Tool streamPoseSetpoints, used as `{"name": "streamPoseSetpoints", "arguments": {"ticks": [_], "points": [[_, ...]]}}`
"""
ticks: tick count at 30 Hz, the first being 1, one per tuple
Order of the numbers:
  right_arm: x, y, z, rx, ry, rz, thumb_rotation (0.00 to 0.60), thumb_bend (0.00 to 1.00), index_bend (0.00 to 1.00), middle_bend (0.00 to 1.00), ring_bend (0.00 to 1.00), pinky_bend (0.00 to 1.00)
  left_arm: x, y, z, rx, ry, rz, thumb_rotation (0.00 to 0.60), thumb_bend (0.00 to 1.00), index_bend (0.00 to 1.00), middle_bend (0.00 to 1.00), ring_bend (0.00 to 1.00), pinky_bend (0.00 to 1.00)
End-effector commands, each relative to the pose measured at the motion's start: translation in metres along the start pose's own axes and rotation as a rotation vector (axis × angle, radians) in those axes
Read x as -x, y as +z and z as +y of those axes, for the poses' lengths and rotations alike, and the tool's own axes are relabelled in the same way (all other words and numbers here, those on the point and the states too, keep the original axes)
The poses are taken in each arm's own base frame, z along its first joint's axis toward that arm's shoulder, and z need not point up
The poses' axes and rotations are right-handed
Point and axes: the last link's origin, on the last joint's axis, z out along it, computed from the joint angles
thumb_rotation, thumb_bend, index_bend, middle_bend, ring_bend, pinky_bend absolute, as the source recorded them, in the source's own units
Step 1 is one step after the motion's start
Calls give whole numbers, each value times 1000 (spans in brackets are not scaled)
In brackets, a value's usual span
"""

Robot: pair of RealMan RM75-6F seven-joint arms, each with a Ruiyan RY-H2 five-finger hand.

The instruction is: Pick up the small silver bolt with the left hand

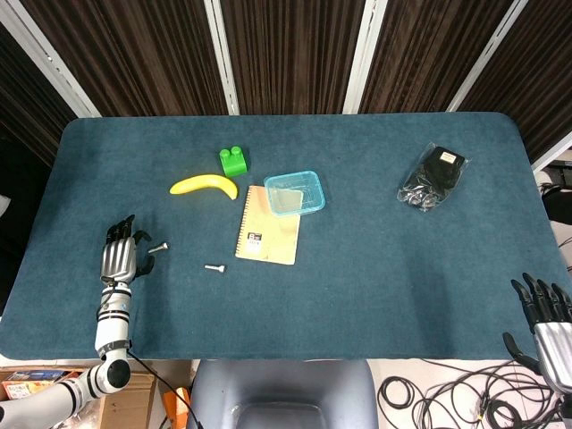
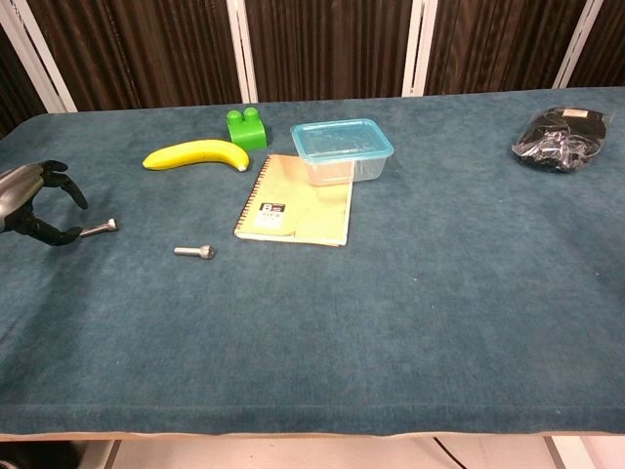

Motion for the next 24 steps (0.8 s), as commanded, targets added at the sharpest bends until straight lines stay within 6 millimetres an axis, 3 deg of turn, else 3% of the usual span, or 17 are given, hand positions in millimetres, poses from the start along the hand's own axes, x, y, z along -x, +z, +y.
{"name": "streamPoseSetpoints", "arguments": {"ticks": [1, 24], "points": [[0, 0, -1, -2, 2, 2, 600, 290, 0, 0, 0, 36, 0, 2, -2, -9, -7, 3, 600, 340, 426, 45, 0, 38], [-2, -2, 1, 2, 7, 6, 600, 290, 0, 0, 0, 36, 22, 17, 0, -37, -17, -28, 600, 323, 503, 76, 0, 60]]}}
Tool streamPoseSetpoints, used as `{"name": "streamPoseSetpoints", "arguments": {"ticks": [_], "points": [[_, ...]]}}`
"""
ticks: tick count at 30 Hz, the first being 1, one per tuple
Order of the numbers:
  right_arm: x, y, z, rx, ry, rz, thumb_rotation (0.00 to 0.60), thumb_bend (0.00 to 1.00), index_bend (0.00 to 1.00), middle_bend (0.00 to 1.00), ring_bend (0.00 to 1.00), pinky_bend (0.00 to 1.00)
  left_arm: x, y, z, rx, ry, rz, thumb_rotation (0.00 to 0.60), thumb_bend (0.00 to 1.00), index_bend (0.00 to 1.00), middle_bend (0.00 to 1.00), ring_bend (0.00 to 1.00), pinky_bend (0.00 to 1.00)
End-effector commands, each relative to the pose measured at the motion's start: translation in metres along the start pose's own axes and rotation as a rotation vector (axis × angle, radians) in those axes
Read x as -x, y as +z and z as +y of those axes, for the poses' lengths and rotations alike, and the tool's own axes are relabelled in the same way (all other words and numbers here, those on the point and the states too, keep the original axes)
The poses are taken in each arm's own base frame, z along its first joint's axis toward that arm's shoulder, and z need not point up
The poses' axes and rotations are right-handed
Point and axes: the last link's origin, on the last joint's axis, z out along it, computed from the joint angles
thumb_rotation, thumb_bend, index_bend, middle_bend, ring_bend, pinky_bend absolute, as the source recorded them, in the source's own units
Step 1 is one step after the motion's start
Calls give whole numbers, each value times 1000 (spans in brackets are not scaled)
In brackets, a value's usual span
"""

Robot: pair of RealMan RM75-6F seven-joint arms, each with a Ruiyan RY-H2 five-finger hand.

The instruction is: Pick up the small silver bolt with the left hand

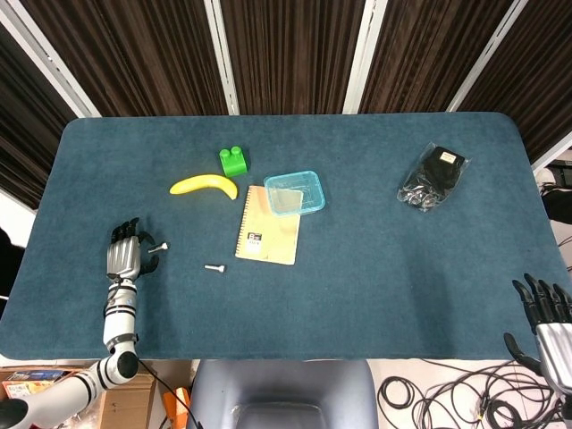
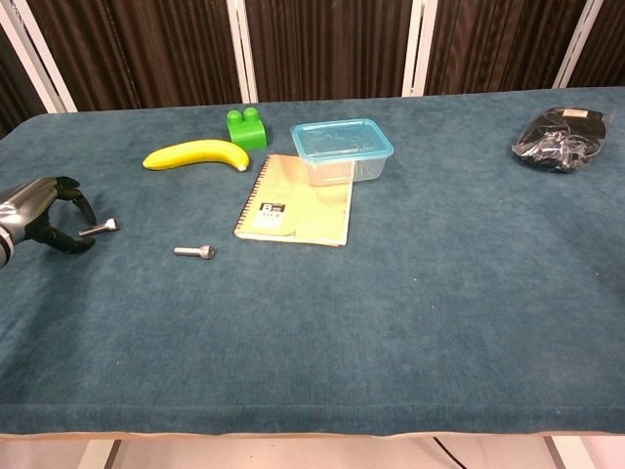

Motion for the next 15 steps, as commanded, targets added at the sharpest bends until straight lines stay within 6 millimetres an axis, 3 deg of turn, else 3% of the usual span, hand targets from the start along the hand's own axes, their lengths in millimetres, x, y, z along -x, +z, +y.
{"name": "streamPoseSetpoints", "arguments": {"ticks": [1, 15], "points": [[0, 0, 0, -1, 0, 1, 600, 290, 0, 0, 0, 36, 1, 2, 0, -7, 5, -3, 600, 322, 505, 76, 0, 60], [-1, 0, 1, 2, 6, 3, 600, 290, 0, 0, 0, 36, 2, 6, 0, -13, 28, -11, 600, 356, 557, 85, 0, 61]]}}
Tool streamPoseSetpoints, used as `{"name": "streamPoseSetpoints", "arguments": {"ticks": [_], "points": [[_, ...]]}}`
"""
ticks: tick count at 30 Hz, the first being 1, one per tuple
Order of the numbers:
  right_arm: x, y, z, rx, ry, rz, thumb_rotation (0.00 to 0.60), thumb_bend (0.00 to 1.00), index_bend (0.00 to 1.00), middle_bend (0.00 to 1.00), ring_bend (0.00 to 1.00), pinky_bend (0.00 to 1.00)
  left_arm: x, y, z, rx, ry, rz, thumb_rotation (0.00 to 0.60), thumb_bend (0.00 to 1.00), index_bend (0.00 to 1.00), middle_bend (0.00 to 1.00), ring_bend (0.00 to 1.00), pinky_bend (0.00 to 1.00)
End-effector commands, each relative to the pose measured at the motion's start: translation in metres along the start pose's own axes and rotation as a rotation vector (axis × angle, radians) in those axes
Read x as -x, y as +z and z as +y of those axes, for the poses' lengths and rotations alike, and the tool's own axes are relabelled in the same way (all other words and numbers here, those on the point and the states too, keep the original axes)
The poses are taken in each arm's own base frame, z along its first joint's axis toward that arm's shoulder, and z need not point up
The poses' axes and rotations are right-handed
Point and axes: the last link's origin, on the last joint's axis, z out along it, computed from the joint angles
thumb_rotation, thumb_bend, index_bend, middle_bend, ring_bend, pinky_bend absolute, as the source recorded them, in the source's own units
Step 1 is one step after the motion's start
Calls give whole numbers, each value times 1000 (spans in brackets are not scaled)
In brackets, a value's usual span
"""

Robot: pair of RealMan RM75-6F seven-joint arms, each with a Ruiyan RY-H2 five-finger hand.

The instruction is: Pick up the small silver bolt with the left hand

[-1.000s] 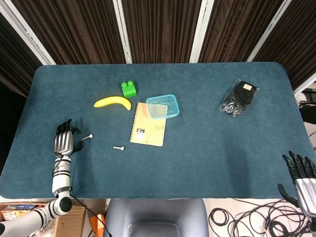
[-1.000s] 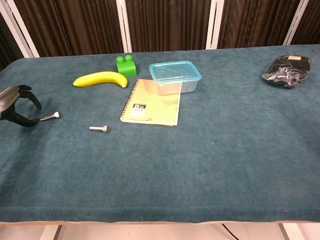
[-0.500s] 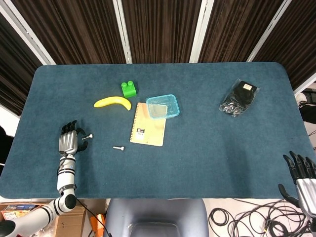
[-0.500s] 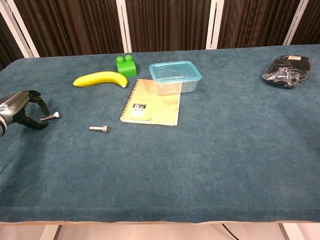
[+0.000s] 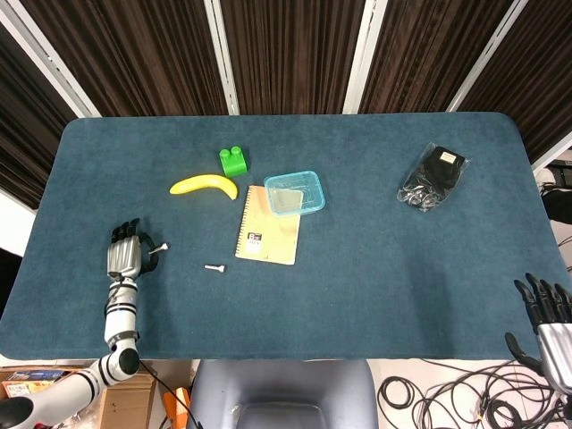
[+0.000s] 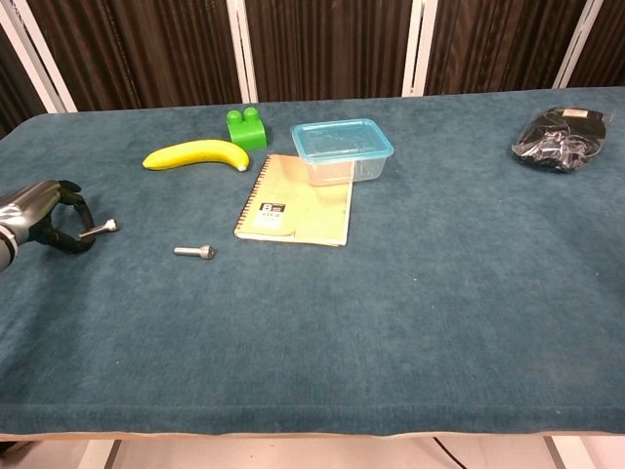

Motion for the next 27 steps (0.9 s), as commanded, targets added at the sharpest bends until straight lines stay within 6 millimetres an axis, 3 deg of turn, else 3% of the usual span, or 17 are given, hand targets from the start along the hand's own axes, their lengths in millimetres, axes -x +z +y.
{"name": "streamPoseSetpoints", "arguments": {"ticks": [1, 27], "points": [[0, 0, 0, 1, 0, 0, 600, 290, 0, 0, 0, 36, -1, 0, 1, 1, 0, 6, 600, 357, 558, 85, 0, 60], [0, 0, 1, 0, 1, 0, 600, 290, 0, 0, 0, 36, -25, -4, 33, 77, 40, 54, 600, 358, 548, 97, 13, 72]]}}
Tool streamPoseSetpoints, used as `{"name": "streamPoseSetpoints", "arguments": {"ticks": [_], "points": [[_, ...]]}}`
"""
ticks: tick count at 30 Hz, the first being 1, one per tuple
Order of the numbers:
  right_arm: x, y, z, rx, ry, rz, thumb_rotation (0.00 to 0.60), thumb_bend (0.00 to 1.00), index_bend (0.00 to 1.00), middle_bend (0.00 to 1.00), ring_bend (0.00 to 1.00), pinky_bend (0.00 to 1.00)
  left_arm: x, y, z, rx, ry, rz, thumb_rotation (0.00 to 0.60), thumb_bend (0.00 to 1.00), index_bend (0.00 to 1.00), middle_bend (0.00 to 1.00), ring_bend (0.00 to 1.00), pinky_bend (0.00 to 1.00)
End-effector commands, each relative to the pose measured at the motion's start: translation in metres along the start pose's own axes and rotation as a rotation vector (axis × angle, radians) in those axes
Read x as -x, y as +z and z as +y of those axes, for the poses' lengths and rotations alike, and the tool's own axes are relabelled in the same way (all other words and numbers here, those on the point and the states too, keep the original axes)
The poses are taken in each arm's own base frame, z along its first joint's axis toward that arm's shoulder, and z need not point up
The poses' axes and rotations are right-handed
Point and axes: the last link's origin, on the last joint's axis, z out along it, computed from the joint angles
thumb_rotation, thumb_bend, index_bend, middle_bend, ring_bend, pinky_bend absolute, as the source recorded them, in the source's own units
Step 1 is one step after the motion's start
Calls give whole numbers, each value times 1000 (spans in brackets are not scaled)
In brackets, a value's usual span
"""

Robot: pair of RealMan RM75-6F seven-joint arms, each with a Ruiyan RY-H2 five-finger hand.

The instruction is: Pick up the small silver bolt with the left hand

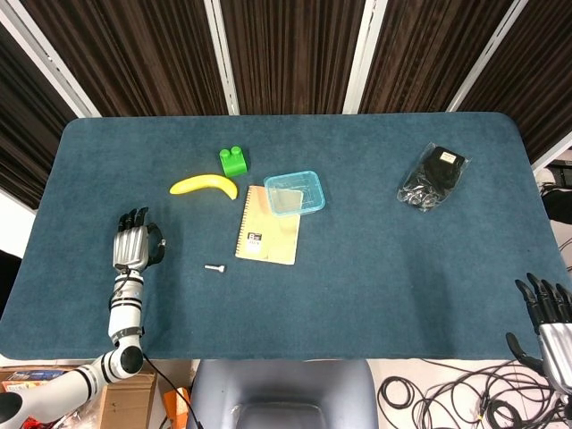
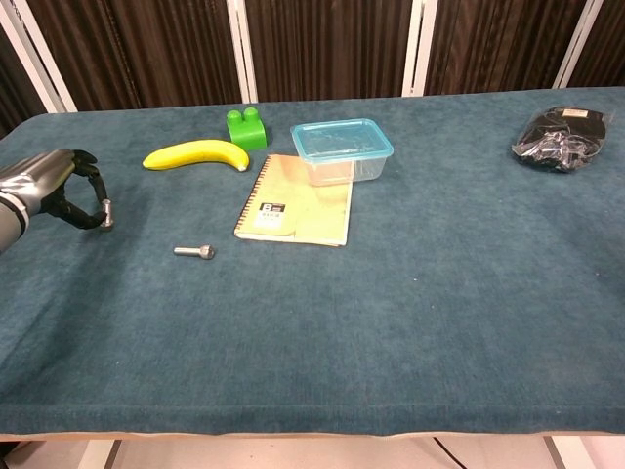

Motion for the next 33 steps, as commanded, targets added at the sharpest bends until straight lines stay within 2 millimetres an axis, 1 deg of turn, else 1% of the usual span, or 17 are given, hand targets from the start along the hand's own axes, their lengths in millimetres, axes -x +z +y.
{"name": "streamPoseSetpoints", "arguments": {"ticks": [1, 10, 13, 18, 21, 23, 26, 27, 29, 33], "points": [[0, 0, 0, 0, 0, 0, 600, 290, 0, 0, 0, 36, 0, 0, 2, 1, 4, -1, 600, 358, 545, 97, 13, 72], [-1, -1, 1, -1, 1, 2, 600, 290, 0, 0, 0, 36, 0, 0, 1, -5, 6, -9, 600, 358, 536, 97, 16, 71], [0, -1, 1, 0, 0, 1, 600, 290, 0, 0, 0, 36, 0, 0, 2, 1, 4, -10, 600, 355, 471, 93, 16, 72], [0, -1, 0, 1, 0, 2, 600, 289, 0, 0, 0, 36, -5, -5, 4, 33, -18, -2, 600, 329, 291, 76, 8, 68], [0, 0, 0, 2, -1, 1, 600, 290, 0, 0, 0, 36, -9, -12, 8, 72, -43, 10, 600, 330, 256, 63, 1, 66], [0, -1, 0, 2, 0, 1, 600, 290, 0, 0, 0, 36, -15, -23, 14, 136, -76, 33, 600, 332, 271, 53, 0, 61], [0, 0, 0, 2, 0, 3, 600, 290, 0, 0, 0, 36, -17, -46, 22, 237, -141, 52, 600, 340, 360, 40, 0, 48], [0, 0, 0, 2, -1, 2, 600, 290, 0, 0, 0, 36, -15, -52, 23, 253, -151, 45, 600, 340, 387, 32, 0, 47], [1, 0, -1, 0, -4, -2, 600, 290, 0, 0, 0, 36, -8, -65, 26, 282, -148, 2, 600, 339, 410, 15, 0, 47], [2, 0, -2, -4, -8, -8, 600, 290, 0, 0, 0, 36, 5, -77, 37, 303, -140, -78, 600, 339, 407, 0, 0, 32]]}}
